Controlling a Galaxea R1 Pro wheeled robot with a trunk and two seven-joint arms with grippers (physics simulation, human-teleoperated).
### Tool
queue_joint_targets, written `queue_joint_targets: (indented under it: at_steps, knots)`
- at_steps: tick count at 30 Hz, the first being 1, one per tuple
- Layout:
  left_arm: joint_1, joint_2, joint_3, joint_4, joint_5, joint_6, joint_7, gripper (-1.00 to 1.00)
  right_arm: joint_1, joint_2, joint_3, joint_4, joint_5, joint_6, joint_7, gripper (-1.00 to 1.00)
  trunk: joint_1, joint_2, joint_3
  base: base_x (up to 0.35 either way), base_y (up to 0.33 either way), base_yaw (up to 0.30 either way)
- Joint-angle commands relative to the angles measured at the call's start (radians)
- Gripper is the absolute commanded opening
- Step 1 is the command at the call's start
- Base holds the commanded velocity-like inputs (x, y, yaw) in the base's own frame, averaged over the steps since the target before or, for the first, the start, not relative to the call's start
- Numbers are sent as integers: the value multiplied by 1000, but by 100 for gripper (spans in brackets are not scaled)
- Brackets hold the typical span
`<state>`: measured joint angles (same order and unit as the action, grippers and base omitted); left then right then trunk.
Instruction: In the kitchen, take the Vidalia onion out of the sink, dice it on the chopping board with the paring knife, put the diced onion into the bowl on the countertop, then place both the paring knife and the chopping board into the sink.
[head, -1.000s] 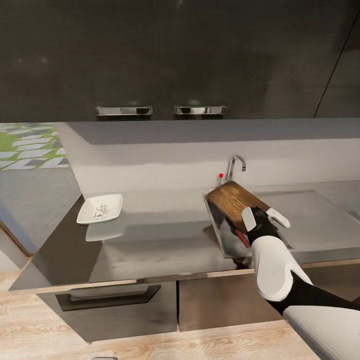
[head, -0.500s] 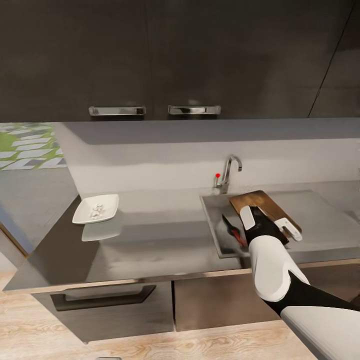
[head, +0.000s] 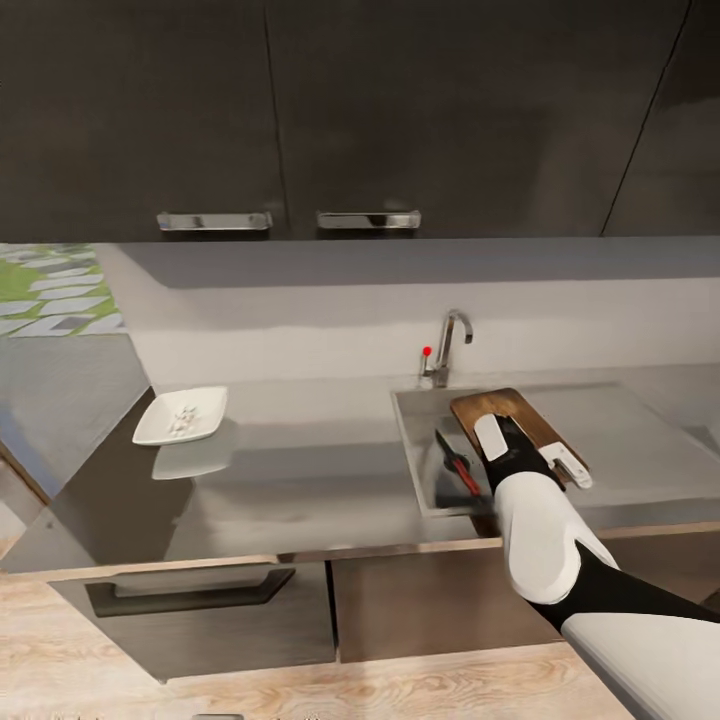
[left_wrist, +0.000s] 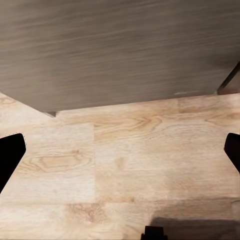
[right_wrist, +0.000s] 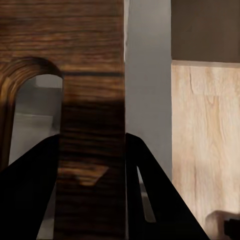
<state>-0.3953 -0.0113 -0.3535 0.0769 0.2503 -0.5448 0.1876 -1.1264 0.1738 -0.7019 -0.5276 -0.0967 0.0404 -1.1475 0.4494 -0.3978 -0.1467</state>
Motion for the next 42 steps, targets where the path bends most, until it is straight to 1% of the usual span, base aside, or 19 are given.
queue_joint_targets:
  at_steps: [1,5,9,12,18,25,27,28,29,31,34,35,37,38,39,41,42]
  knots:
    - [-2,-1,-9,4,6,-6,2,100,-1,1,-3,-1,0,4,-2,-100,1,-2,-3,0,-2,223]
    - [-2,-1,-9,4,6,-6,3,100,-1,1,1,0,0,4,-1,-100,1,-2,-4,0,-1,253]
    - [-2,-1,-9,4,6,-6,3,100,-1,1,24,0,0,3,-1,-100,1,-2,-6,0,0,267]
    - [-2,-1,-9,4,6,-6,3,100,-1,1,32,0,0,3,-1,-100,1,-2,-7,0,-36,270]
    - [-2,-1,-9,4,6,-6,3,100,-1,1,34,0,0,4,2,-100,1,-2,-10,10,-258,240]
    - [-2,-1,-9,4,6,-6,3,100,-1,1,33,6,-6,6,15,-100,1,-2,-10,108,-252,34]
    - [-2,-1,-9,4,6,-6,3,100,-1,1,32,27,-21,6,51,-100,1,-2,-10,39,-58,2]
    - [-2,-1,-9,4,6,-6,3,100,-1,1,31,52,-36,5,77,-100,1,-2,-10,16,-23,1]
    - [-2,-1,-9,4,6,-6,3,100,-1,1,31,71,-50,4,90,-100,1,-2,-10,10,-15,1]
    - [-2,-1,-9,4,6,-6,3,100,-1,1,30,109,-92,3,110,-100,1,-2,-10,4,-5,0]
    - [-2,-1,-9,4,6,-6,3,100,-1,1,29,118,-105,2,114,-100,1,-2,-10,1,-1,0]
    - [-2,-1,-9,4,6,-6,3,100,-1,1,28,121,-117,1,115,-100,1,-2,-10,0,0,0]
    - [-2,-1,-9,4,6,-6,3,100,-1,1,28,122,-159,-4,114,-100,1,-2,-10,0,0,0]
    - [-2,-1,-9,4,6,-6,3,100,-1,1,28,122,-178,-14,114,-100,1,-2,-10,0,0,0]
    - [-2,-1,-9,4,6,-6,3,100,-1,1,28,122,-198,-39,113,-100,1,-2,-10,0,0,0]
    - [-2,-1,-9,4,6,-6,3,100,-1,1,28,123,-214,-88,110,-100,1,-2,-10,0,0,0]
    - [-2,-1,-9,4,6,-6,3,100,-1,1,28,123,-216,-96,108,-100,1,-2,-10,0,0,0]
